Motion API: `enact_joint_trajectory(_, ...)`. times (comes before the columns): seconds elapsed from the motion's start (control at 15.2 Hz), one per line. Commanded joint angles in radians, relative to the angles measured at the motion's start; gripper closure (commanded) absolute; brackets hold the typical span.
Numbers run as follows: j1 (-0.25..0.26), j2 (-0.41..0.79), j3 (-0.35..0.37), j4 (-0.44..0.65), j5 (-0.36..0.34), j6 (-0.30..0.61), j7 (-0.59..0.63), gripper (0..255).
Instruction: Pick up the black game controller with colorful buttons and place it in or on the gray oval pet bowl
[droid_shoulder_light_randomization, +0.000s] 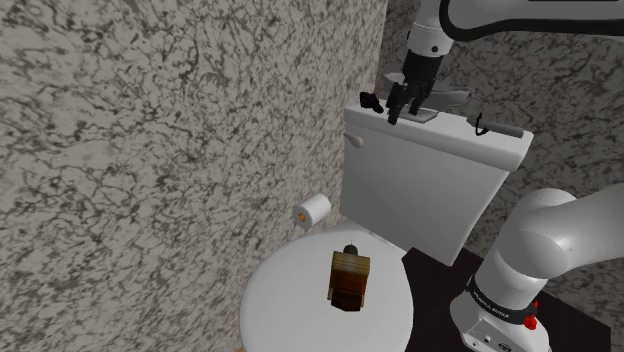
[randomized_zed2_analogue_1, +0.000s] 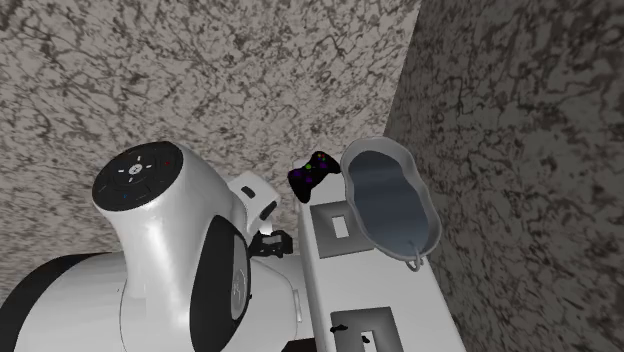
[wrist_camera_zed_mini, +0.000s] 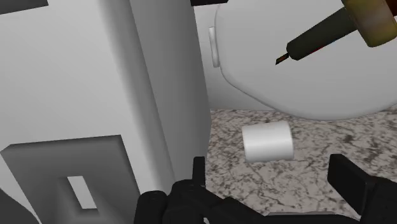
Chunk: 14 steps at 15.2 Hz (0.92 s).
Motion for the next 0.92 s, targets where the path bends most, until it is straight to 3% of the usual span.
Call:
enact_joint_trajectory(0.0, 0.0, 0.0, 0.0, 0.0, 0.0, 0.0, 0.0, 0)
enact_joint_trajectory(0.86, -0.162, 0.451, -0.032, 0.378, 0.04, 0.114, 0.351, 0)
